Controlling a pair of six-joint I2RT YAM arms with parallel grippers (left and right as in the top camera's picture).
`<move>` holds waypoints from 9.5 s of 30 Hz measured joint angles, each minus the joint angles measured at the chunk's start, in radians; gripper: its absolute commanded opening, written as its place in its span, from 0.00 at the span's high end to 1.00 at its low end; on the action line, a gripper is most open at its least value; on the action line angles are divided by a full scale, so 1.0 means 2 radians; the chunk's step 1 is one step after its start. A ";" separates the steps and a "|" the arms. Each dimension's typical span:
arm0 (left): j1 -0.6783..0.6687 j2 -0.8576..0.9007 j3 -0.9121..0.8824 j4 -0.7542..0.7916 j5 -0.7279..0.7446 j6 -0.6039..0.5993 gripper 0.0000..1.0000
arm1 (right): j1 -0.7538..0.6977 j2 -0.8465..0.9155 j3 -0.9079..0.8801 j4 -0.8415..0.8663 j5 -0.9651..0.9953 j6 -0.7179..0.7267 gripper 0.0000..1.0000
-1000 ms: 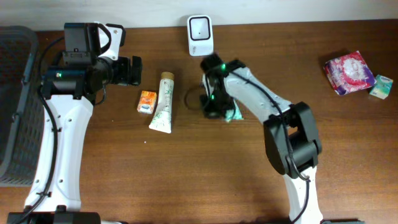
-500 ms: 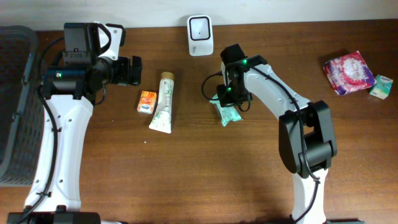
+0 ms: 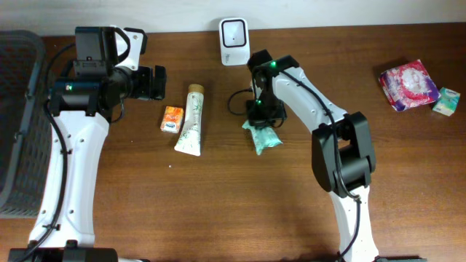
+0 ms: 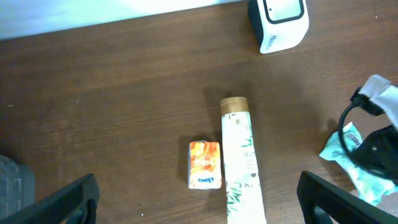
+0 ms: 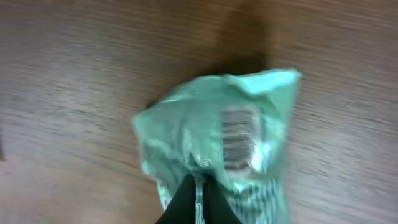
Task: Scan the item barcode
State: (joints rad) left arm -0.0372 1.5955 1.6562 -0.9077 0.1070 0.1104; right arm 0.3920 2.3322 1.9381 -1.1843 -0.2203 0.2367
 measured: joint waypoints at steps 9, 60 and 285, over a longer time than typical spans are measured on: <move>0.000 0.000 0.000 0.000 0.000 0.000 0.01 | -0.004 0.026 0.188 -0.239 0.069 0.009 0.96; 0.000 0.000 0.000 0.000 0.000 0.000 0.01 | 0.030 0.021 0.247 -0.060 -0.044 -0.307 0.96; -0.193 0.296 -0.022 0.073 0.092 -0.229 1.00 | -0.173 -0.076 0.083 -0.077 0.031 -0.216 0.01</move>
State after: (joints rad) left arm -0.4225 2.1883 1.6115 -0.7624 0.2909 -0.3481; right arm 0.0467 2.1807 2.1033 -1.3392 -0.1574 -0.1944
